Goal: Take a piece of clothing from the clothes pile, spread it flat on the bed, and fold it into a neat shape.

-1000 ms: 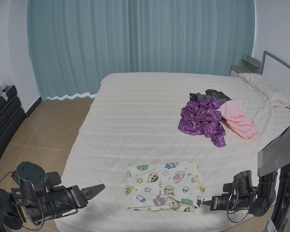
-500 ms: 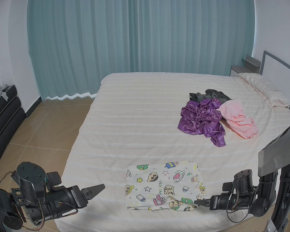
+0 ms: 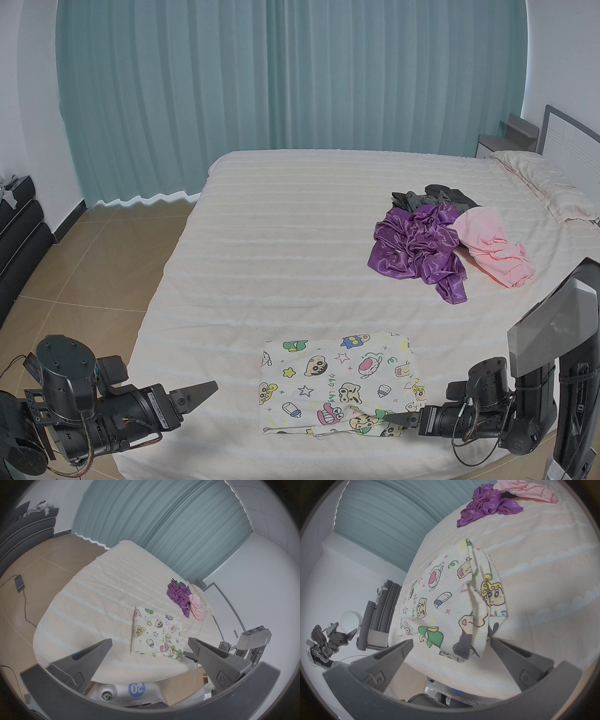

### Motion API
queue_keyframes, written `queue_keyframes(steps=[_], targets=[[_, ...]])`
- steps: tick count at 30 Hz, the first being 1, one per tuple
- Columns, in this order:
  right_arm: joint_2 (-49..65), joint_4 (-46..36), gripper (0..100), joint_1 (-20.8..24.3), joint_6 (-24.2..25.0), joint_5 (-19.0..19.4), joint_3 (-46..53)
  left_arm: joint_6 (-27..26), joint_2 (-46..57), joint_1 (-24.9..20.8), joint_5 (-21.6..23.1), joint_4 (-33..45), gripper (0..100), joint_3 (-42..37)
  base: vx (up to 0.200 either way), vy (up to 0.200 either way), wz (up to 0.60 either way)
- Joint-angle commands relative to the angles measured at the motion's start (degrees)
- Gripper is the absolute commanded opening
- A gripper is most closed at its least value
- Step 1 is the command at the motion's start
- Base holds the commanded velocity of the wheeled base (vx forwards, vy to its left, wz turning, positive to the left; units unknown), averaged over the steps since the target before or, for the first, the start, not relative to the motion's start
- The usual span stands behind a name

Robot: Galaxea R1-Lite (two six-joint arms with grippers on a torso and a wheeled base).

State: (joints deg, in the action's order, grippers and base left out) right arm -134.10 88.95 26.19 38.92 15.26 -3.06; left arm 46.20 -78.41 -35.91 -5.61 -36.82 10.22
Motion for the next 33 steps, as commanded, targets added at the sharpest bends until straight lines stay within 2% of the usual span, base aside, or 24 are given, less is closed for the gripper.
queue_keyframes(steps=[1,2,21,25,26,28,29,33], targets=[[-0.4,0.5,100,0.2,1.0,-0.1,-1.3,0.0,-0.1,0.0,0.0,0.0,100,0.0,0.000,0.000,0.00],[-0.4,0.5,0,0.3,1.3,-0.1,-1.3,0.0,-0.1,0.0,0.0,0.0,100,0.0,0.000,0.000,0.00],[1.3,0.0,0,-1.6,1.7,-0.4,3.1,0.0,-0.2,0.0,-0.1,0.0,100,-0.1,0.000,0.000,0.00],[1.8,-4.1,0,-1.8,1.2,-0.6,3.1,0.0,-0.2,0.0,-0.1,0.0,100,-0.1,0.000,0.000,0.00],[2.8,-7.6,0,-1.8,0.2,-0.6,3.1,0.0,-0.2,0.0,-0.1,0.0,100,-0.1,0.000,0.000,0.00],[3.4,-9.7,0,-2.1,-1.1,-0.6,3.1,0.1,-0.3,0.0,0.0,0.0,100,-0.1,0.000,0.000,0.00],[3.5,-9.8,100,-2.4,-1.5,-0.6,3.1,0.1,-0.5,0.0,-0.1,0.0,100,-0.1,0.000,0.000,0.00],[3.4,-9.6,100,-3.3,-2.6,-0.6,3.1,0.0,-1.3,0.0,-0.2,-0.1,100,-0.1,0.000,0.000,0.00]])
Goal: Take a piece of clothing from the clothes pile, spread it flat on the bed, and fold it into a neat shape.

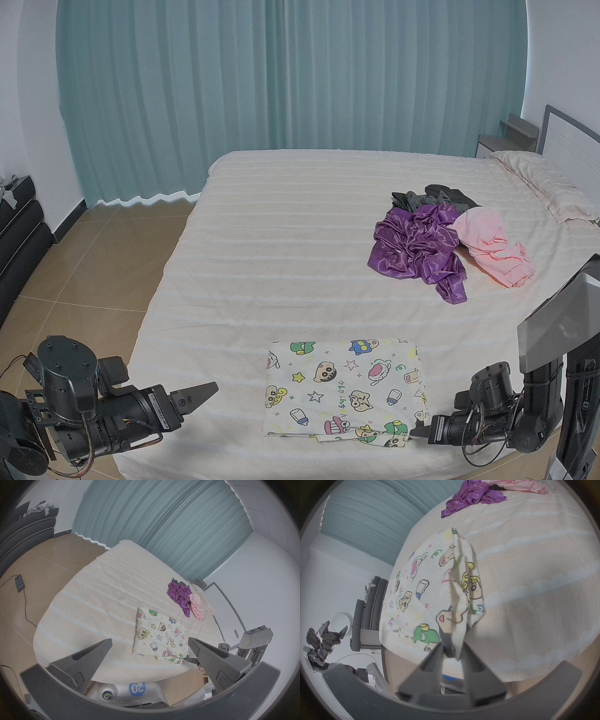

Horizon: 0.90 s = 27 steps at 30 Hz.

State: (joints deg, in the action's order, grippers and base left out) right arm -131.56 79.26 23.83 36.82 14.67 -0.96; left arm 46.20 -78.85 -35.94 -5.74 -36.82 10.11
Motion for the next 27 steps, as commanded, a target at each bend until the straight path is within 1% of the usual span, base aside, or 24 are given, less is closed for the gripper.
queue_keyframes(steps=[1,3,7,8,10,11,12,14,16,17,18,19,20,22,23,24,25,26,27], targets=[[1.0,0.1,100,-1.3,-0.8,0.0,1.0,0.0,-0.9,0.0,-0.1,-0.1,100,0.0,0.000,0.000,0.00],[1.2,0.4,100,-2.2,-1.2,0.0,1.0,0.1,-0.9,0.0,-0.1,-0.1,100,0.0,0.000,0.000,0.00],[3.6,4.3,100,-5.6,-0.8,0.4,1.0,0.1,-1.0,0.0,-0.1,-0.1,100,0.0,0.000,0.000,0.00],[4.8,6.6,100,-7.4,-0.5,0.8,0.8,0.1,-1.0,0.0,0.0,-0.1,100,0.0,0.000,0.000,0.00],[5.1,10.2,100,-9.2,0.6,2.2,-0.4,0.1,-1.0,0.0,0.0,-0.1,100,0.0,0.000,0.000,0.00],[5.1,10.2,100,-9.2,0.6,2.2,-0.4,0.1,-1.0,0.0,0.0,-0.1,100,0.0,0.000,0.000,0.00],[4.9,10.2,100,-9.7,2.1,2.8,-3.4,0.2,-1.0,0.0,0.0,-0.1,100,0.0,0.000,0.000,0.00],[3.9,9.9,100,-9.7,2.8,2.6,-6.9,0.2,-1.2,0.0,0.0,-0.1,100,0.0,0.000,0.000,0.00],[2.9,9.8,100,-9.6,2.8,2.6,-8.7,0.2,-1.3,0.0,0.0,-0.2,100,0.0,0.000,0.000,0.00],[1.2,9.1,100,-9.2,2.8,2.5,-12.2,0.2,-1.4,0.0,0.0,-0.2,100,0.0,0.000,0.000,0.00],[0.9,8.7,100,-9.2,2.8,2.5,-13.5,0.2,-1.4,0.0,0.0,-0.2,100,0.0,0.000,0.000,0.00],[-0.6,5.9,100,-9.3,2.8,2.3,-19.0,0.2,-1.4,0.0,0.0,-0.2,100,0.0,0.000,0.000,0.00],[-0.9,4.5,100,-9.4,2.8,2.2,-20.7,0.2,-1.4,0.0,0.0,-0.2,100,0.0,0.000,0.000,0.00],[-1.2,-2.0,100,-9.8,2.8,2.2,-26.3,0.2,-1.3,0.0,0.0,-0.2,100,0.0,0.000,0.000,0.00],[-1.2,-7.0,100,-10.1,2.8,2.2,-30.2,0.2,-1.3,0.0,0.0,-0.2,100,0.0,0.000,0.000,0.00],[-1.2,-9.6,100,-10.4,2.8,2.2,-32.3,0.2,-1.3,0.0,0.0,-0.2,100,0.0,0.000,0.000,0.00],[-1.2,-9.6,100,-10.4,2.8,2.2,-32.3,0.2,-1.3,0.0,0.0,-0.2,100,0.0,0.000,0.000,0.00],[-1.7,-15.0,100,-10.8,2.9,2.2,-37.4,0.3,-1.4,-0.2,0.0,-0.1,100,0.0,0.000,0.000,0.00],[-2.4,-17.2,100,-10.9,2.8,2.1,-39.6,0.3,-1.4,-0.3,0.0,-0.1,100,0.0,0.000,0.000,0.00]])
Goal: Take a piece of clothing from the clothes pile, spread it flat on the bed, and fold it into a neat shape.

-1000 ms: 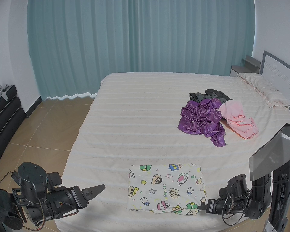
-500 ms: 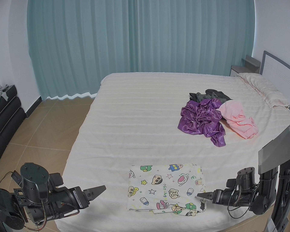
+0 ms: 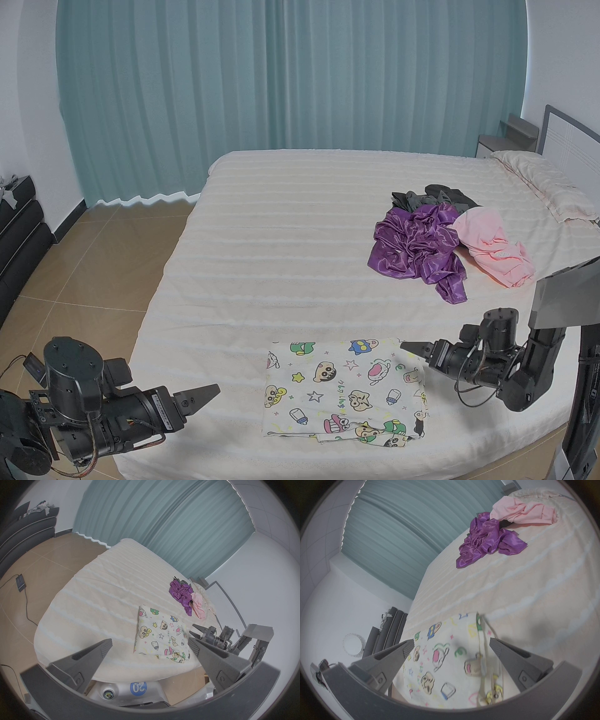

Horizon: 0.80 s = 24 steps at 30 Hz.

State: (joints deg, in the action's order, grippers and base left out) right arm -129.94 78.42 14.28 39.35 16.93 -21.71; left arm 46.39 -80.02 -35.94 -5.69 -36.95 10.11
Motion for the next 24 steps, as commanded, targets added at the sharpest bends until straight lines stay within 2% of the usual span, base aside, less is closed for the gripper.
queue_keyframes(steps=[1,12,13,20,24], targets=[[-4.8,-17.5,100,-1.4,0.1,-0.1,-20.3,0.1,-0.2,-0.3,0.0,0.0,100,0.0,0.000,0.000,0.00],[-9.4,-18.5,100,-1.2,-0.1,-0.1,-24.7,0.1,-0.2,-0.4,0.0,0.0,100,0.0,0.000,0.000,0.00],[-9.9,-18.5,0,-1.0,-0.2,-0.1,-24.7,0.1,-0.2,-0.4,0.0,0.0,100,0.0,0.000,0.000,0.00],[-10.2,-18.5,0,-0.9,0.1,-0.3,-24.6,0.1,-0.2,-0.4,0.0,0.0,100,0.0,0.000,0.000,0.00],[-10.3,-18.2,0,-1.2,0.1,-2.8,-24.4,0.1,-0.2,-0.4,0.1,0.0,100,0.0,0.000,0.000,0.00]])
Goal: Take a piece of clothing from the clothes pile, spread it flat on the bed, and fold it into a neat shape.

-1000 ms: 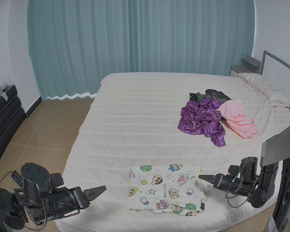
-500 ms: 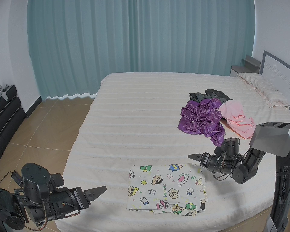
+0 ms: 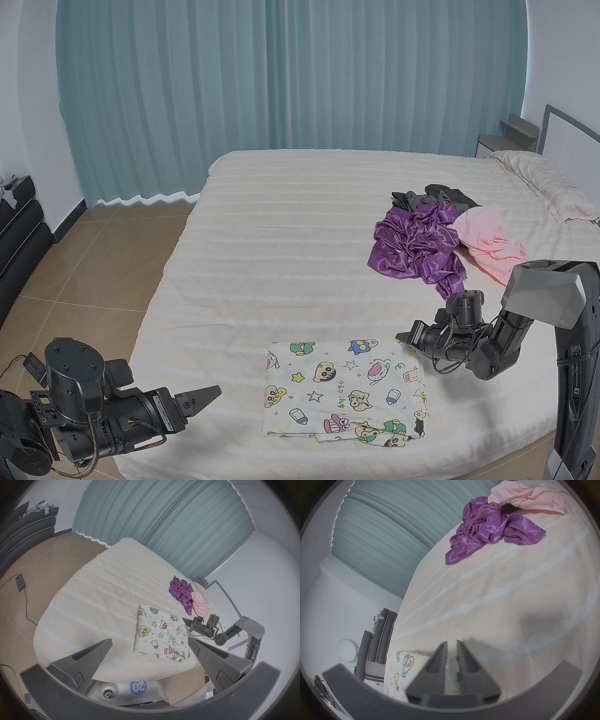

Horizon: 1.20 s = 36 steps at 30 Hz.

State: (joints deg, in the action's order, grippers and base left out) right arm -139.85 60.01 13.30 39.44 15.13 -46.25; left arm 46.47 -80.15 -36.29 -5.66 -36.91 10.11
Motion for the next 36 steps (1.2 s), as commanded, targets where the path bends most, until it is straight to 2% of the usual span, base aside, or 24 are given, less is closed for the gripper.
queue_keyframes(steps=[1,6,10,21,22,28,29,31,34,36], targets=[[-0.4,0.2,0,-0.2,0.0,-1.0,0.1,0.0,-0.1,0.0,0.0,0.0,100,0.0,0.000,0.000,0.00],[0.2,0.1,0,-1.3,0.2,-2.1,0.6,0.0,-0.1,0.0,-0.1,0.0,100,0.0,0.000,0.000,0.00],[-0.1,0.0,0,-1.5,0.2,-4.8,0.6,0.0,-0.1,0.0,-0.1,0.0,100,0.0,0.000,0.000,0.00],[0.0,-0.1,0,-1.8,0.6,-6.6,0.8,0.0,-0.7,0.1,0.0,0.0,100,0.0,0.000,0.000,0.00],[0.1,-0.1,100,-1.8,0.6,-6.6,0.8,0.0,-1.0,0.1,-0.1,0.0,100,0.0,0.000,0.000,0.00],[1.9,0.5,100,-2.6,2.8,-6.6,2.0,0.0,-3.3,0.6,0.1,-0.4,100,0.2,0.000,0.000,0.00],[4.1,0.2,100,-4.2,3.3,-6.5,3.2,-0.3,-5.8,1.8,0.6,-1.0,100,1.2,0.000,0.000,0.00],[4.7,0.2,100,-4.3,3.4,-6.5,3.8,-0.6,-8.6,3.3,1.6,-2.3,100,3.3,0.000,0.000,0.00],[10.0,0.7,100,-4.1,3.1,-4.1,11.8,-1.4,-17.2,7.7,5.0,-4.7,100,9.8,0.000,0.000,0.00],[11.5,1.7,100,-3.6,2.9,-1.9,15.7,-3.8,-23.3,10.2,6.7,-5.5,100,13.5,0.000,0.000,0.00]])
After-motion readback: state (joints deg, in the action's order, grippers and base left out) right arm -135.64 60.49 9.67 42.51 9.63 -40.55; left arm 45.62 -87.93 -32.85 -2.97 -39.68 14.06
